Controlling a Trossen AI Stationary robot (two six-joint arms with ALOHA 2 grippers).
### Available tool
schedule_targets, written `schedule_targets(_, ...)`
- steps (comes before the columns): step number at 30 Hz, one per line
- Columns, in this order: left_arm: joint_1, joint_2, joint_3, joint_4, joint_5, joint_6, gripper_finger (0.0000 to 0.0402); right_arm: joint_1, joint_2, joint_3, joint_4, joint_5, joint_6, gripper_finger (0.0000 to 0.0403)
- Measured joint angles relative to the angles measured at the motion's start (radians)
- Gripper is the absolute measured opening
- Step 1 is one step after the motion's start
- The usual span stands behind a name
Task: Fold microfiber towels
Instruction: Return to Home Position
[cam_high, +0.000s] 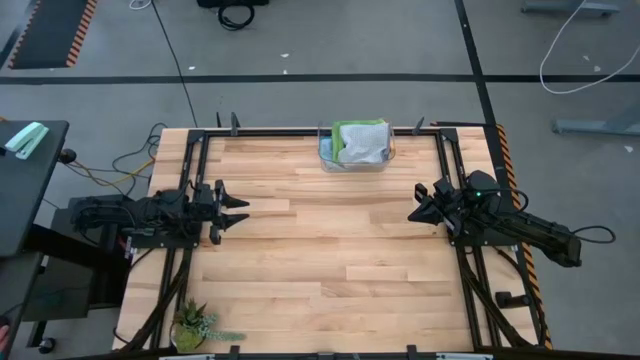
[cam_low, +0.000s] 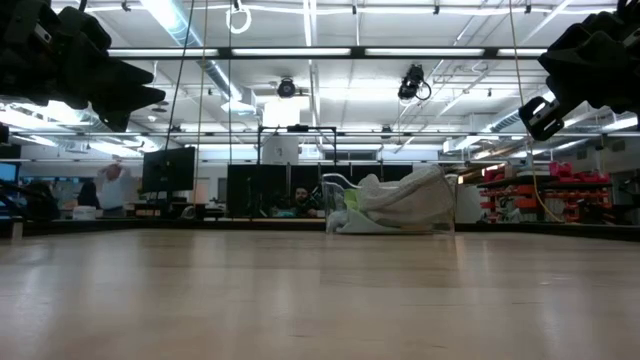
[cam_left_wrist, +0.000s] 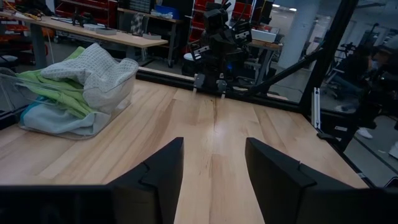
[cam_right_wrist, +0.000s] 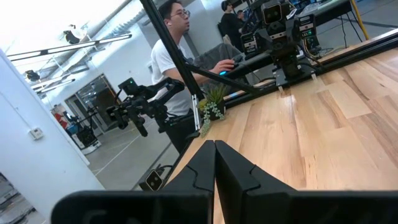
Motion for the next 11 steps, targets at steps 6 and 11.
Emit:
schedule_targets(6, 0.0, 0.0, 0.0, 0.0, 0.0, -0.001, 0.0177, 0.0, 0.0, 0.0, 0.0, 0.0, 0.0, 0.0016)
schedule_targets(11, 0.0, 0.0, 0.0, 0.0, 0.0, 0.0, 0.0181, 0.0, 0.0, 0.0, 0.0, 0.0, 0.0, 0.0016)
